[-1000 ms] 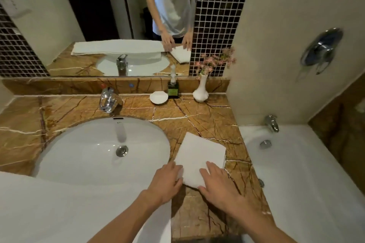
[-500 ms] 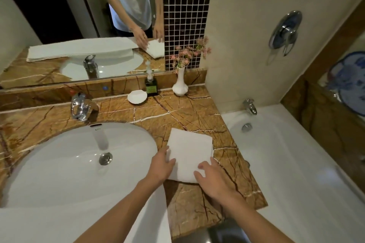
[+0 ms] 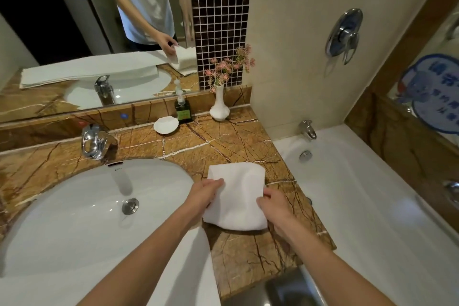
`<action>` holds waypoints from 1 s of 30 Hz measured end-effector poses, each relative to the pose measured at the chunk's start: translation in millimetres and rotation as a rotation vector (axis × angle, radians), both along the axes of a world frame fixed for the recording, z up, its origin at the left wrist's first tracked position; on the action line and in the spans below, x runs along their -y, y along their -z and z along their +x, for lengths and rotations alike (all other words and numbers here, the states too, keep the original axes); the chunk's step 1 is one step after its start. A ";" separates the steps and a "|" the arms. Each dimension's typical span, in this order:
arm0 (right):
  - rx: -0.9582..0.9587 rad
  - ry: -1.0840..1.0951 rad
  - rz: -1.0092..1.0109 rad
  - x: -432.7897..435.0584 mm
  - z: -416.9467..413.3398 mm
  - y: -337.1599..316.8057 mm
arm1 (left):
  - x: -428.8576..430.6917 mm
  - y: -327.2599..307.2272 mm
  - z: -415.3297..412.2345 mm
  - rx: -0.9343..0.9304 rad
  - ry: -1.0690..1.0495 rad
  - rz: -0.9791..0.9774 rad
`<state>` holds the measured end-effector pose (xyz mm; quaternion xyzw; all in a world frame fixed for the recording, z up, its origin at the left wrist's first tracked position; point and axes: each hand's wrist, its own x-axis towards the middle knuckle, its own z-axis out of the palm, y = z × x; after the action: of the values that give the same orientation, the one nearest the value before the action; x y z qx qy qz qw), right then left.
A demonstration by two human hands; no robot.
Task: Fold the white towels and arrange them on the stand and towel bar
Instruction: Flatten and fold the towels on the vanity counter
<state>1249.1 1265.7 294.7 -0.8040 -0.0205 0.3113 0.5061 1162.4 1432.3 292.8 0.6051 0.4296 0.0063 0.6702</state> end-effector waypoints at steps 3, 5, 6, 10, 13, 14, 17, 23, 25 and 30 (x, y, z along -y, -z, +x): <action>0.073 0.008 0.003 6.7 -19.0 -6.9 | 2.6 -2.6 -13.6 0.091 0.014 -0.046; 0.055 0.036 0.042 18.1 -37.1 -8.3 | 7.5 -3.6 -30.4 0.139 -0.003 -0.105; 0.036 0.039 0.075 25.3 -45.9 -7.3 | 11.3 -3.1 -40.4 0.160 -0.004 -0.135; -0.014 0.021 0.176 49.3 -70.7 -3.8 | 23.0 1.4 -76.3 0.175 0.039 -0.171; 0.000 0.023 0.219 61.6 -81.1 -0.1 | 34.8 -3.8 -92.8 0.133 0.059 -0.071; -0.007 0.020 0.230 65.1 -84.5 1.9 | 39.2 -4.4 -97.0 0.125 0.059 -0.039; -0.044 0.000 0.260 75.6 -97.6 8.5 | 55.8 -9.6 -111.3 0.069 0.070 0.024; -0.018 -0.016 0.218 100.2 -124.9 15.6 | 84.2 -10.9 -141.6 0.015 0.007 0.095; 0.007 -0.031 0.195 108.4 -133.8 18.7 | 90.4 -5.6 -150.8 -0.014 -0.018 0.112; 0.081 -0.064 0.054 127.3 -153.7 35.9 | 93.7 8.6 -166.7 -0.151 -0.077 0.180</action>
<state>1095.4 1138.4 258.8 -0.8009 -0.0752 0.2940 0.5162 995.7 1338.6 284.2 0.6444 0.4996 0.0250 0.5783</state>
